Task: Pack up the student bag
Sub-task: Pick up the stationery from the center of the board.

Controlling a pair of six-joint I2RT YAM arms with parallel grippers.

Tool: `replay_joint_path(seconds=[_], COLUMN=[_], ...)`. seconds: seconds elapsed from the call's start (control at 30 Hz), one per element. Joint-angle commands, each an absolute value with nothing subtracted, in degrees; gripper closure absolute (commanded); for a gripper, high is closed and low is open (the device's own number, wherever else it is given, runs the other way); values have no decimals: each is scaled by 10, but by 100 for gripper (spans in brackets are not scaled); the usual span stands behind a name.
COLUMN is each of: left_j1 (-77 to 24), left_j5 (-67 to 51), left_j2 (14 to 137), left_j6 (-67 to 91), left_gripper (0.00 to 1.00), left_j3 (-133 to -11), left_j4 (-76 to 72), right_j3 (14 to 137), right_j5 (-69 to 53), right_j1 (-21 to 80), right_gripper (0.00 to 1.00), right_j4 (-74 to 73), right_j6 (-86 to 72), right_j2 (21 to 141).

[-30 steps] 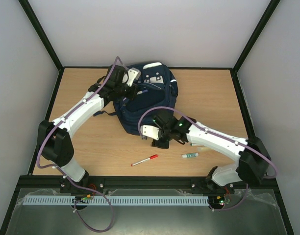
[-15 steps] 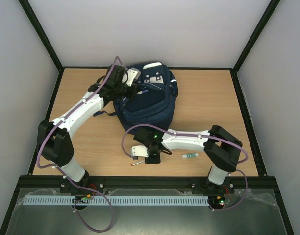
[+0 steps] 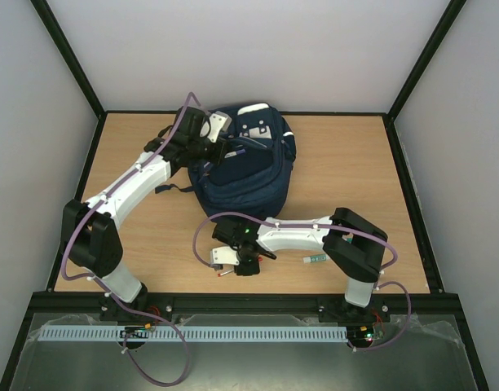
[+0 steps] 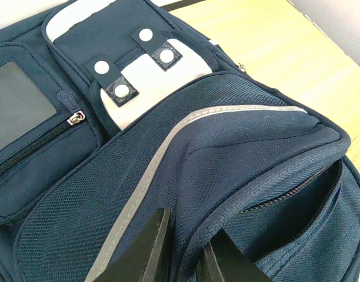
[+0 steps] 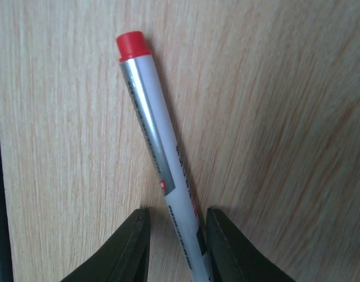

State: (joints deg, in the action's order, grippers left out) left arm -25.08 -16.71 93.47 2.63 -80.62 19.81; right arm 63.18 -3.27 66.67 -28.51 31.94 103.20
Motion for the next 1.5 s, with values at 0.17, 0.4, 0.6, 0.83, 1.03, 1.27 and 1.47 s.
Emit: replay_joint_path(seconds=[0.17,0.4,0.6,0.83,1.03,1.27,1.47], left_j1=[-236,-236,-236,-236,-236,-235,-235], left_j5=[-181,-180,-183,-181,-193,-199,-197], left_j2=[911,910,911,910,909,912,910], left_j6=[48,49,52,52,56,61,61], left_gripper=[89,89,88,88,88,88,87], left_j3=[-828,-828,-829,-828,-827,-827,-824], left_j4=[153,152,153,153,148,148,146], right_j3=[646,643,642,623,615,682,738], right_j5=[-7,1,16,36,91,207,229], right_j1=[672,671,671,672,672,655,609], right_gripper=[80,91,96,99,99,99,99], right_j4=[-307,-307,-316,-333,-352,-357,-328], right_j6=[309,305,308,316,341,417,462], right_j2=[1043,1037,1017,961,885,808,795])
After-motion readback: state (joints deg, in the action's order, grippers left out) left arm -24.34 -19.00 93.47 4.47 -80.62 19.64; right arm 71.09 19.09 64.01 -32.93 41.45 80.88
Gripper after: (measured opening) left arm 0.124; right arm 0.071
